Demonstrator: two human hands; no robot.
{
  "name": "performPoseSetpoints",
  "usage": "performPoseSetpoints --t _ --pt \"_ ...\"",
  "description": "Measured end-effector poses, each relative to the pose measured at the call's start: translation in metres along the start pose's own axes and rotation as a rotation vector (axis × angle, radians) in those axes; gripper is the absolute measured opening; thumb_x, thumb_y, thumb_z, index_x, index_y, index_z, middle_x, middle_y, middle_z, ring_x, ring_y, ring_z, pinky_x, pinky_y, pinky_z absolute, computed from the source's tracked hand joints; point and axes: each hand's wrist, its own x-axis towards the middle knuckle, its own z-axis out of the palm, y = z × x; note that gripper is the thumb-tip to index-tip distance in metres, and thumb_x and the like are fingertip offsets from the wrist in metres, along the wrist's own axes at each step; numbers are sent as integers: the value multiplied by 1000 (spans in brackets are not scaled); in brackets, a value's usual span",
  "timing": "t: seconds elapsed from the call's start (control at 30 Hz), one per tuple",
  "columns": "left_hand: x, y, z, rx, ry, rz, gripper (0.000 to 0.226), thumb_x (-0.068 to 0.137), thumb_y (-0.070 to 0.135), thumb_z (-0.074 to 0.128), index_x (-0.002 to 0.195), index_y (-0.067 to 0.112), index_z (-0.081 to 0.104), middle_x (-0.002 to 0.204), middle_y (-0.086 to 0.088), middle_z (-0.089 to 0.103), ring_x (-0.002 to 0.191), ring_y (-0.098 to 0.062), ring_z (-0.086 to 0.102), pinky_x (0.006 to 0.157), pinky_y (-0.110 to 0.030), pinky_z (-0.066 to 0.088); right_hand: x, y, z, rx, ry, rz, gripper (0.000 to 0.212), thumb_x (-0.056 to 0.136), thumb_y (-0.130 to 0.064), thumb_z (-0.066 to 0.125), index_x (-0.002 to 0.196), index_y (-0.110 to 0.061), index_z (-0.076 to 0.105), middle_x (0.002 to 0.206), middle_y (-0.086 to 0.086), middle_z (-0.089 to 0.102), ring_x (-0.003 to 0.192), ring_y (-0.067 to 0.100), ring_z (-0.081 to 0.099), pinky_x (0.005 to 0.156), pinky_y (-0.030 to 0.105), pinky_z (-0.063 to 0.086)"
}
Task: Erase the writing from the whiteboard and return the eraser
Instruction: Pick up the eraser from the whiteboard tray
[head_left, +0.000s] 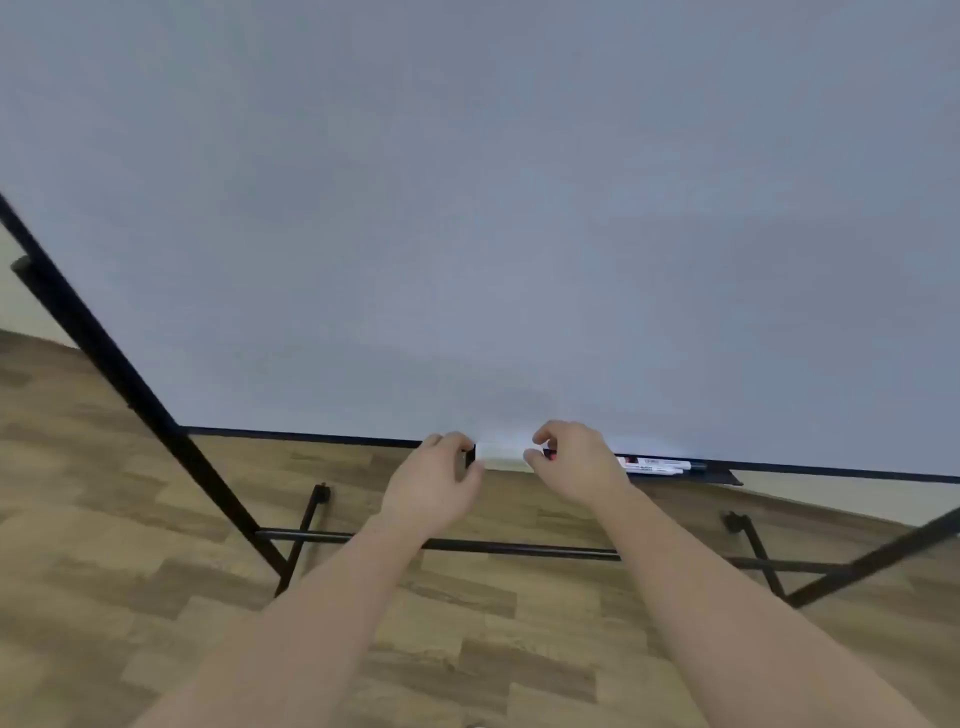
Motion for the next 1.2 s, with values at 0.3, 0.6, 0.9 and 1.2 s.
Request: performPoseSetpoints --t 0.3,0.6,0.9,1.2 --pt "73 -21 54 -20 -173 -163 48 97 42 51 142 27 49 140 4 57 127 -16 54 100 -36 49 69 33 37 -43 -133 49 30 94 -34 63 122 -23 62 130 2 54 100 19 58 80 31 46" --pt "89 -30 67 -15 -228 -231 41 95 36 56 135 28 58 126 1 66 108 -16 65 90 -32 54 86 34 56 -118 -146 24 28 94 -27 60 122 -24 62 130 2 56 112 22 60 86 34 52" --pt "91 -25 27 -62 -19 -153 29 96 34 57 124 29 62 117 5 63 100 -11 60 84 -30 52 71 -8 12 -44 -136 11 36 90 -38 62 124 -26 64 119 -1 64 108 20 59 81 30 49" --pt "77 -3 -68 -217 235 -24 26 97 31 57 122 30 63 107 16 59 96 9 56 75 -5 39 65 -76 -60 401 -242 -13 29 76 -54 77 97 -34 72 103 -5 69 91 12 64 79 29 53"
